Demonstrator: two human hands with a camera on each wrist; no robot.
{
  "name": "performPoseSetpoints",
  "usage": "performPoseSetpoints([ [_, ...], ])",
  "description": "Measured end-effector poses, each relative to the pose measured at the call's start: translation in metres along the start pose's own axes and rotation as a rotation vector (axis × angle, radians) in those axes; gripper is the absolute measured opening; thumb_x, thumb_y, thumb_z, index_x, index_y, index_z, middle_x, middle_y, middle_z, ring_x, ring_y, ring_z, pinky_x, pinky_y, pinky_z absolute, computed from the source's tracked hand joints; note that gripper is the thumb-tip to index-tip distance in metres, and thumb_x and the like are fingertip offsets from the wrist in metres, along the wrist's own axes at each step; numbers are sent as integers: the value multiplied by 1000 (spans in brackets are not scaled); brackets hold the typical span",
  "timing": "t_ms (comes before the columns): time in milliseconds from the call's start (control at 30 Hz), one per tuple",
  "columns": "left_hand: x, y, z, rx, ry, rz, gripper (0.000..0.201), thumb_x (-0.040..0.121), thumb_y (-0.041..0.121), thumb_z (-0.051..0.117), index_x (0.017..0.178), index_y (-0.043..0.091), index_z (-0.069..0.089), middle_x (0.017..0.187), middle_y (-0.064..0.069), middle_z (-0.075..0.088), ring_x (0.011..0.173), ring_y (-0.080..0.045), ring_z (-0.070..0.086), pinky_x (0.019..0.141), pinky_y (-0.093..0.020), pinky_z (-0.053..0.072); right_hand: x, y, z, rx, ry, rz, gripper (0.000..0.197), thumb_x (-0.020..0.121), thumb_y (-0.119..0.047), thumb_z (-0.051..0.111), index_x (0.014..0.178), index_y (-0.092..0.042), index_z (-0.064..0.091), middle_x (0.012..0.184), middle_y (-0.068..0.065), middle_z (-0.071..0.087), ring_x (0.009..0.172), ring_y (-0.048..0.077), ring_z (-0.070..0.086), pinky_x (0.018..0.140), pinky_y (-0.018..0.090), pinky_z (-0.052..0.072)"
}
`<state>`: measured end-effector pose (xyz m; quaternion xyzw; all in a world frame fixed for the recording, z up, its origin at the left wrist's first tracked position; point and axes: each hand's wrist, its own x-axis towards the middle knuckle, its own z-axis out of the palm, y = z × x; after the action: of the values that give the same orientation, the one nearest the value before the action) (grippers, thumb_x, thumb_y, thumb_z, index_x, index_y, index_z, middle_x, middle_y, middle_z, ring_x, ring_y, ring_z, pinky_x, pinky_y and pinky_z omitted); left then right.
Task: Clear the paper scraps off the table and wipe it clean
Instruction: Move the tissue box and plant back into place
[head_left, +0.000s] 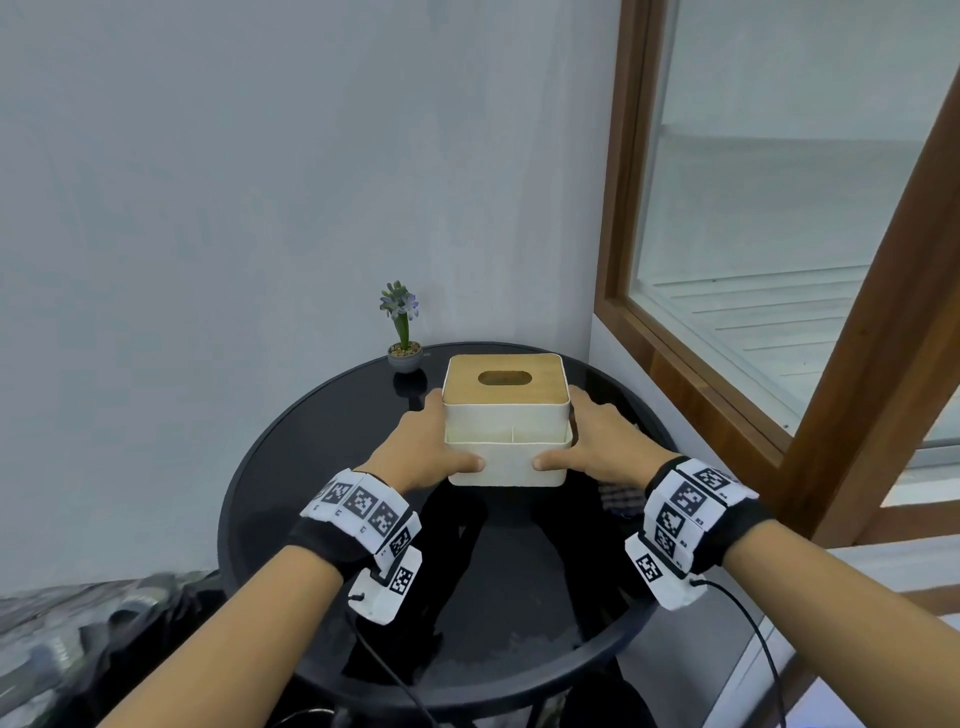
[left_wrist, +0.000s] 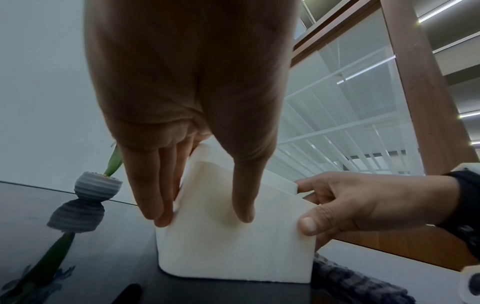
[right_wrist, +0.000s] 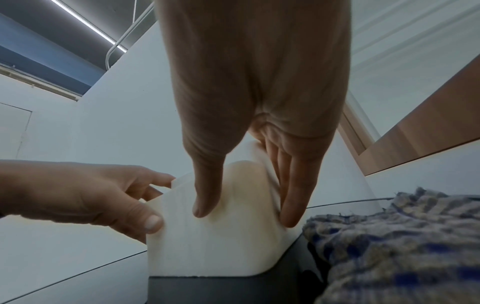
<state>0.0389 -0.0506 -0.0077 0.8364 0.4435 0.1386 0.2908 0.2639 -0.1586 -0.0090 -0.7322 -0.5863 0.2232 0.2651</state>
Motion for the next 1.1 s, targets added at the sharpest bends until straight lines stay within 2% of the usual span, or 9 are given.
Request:
performPoseSetpoints([
  [167,7,4,6,-11,42,-12,84,71,37,80,137,19,31,120,-4,59,99,-20,56,78,-30,44,15,3,-10,31,-4,-13,94,66,-38,84,141,-24,31,134,3,53,118,22,53,99,36,45],
  [333,17,5,10,-15,60,-23,86,71,37,80,138,19,29,122,-6,59,102,-21,58,78,-29,44,28,5,-16,51,-10,-4,91,68,-31,83,143,-24,30,135,3,53,121,23,52,101,39,44],
  [467,24,4,9,-9,55,-25,88,71,37,81,139,18,28,123,-7,59,105,-23,59,81,-30,45,35,5,-17,35,-10,-2,89,70,-31,82,142,-23,30,136,4,53,121,23,52,103,42,44],
  [600,28,4,8,10,46,-31,88,71,38,81,138,17,28,123,-8,58,106,-25,59,84,-34,49,38,4,-17,31,-7,8,86,71,-28,81,141,-20,32,134,5,53,120,24,53,98,38,44],
  [1100,31,2,8,16,35,-52,85,72,29,82,138,17,29,124,-7,58,99,-20,55,79,-30,44,34,0,-14,-20,12,19,84,73,-32,80,140,-20,31,136,5,51,120,24,52,99,39,45],
])
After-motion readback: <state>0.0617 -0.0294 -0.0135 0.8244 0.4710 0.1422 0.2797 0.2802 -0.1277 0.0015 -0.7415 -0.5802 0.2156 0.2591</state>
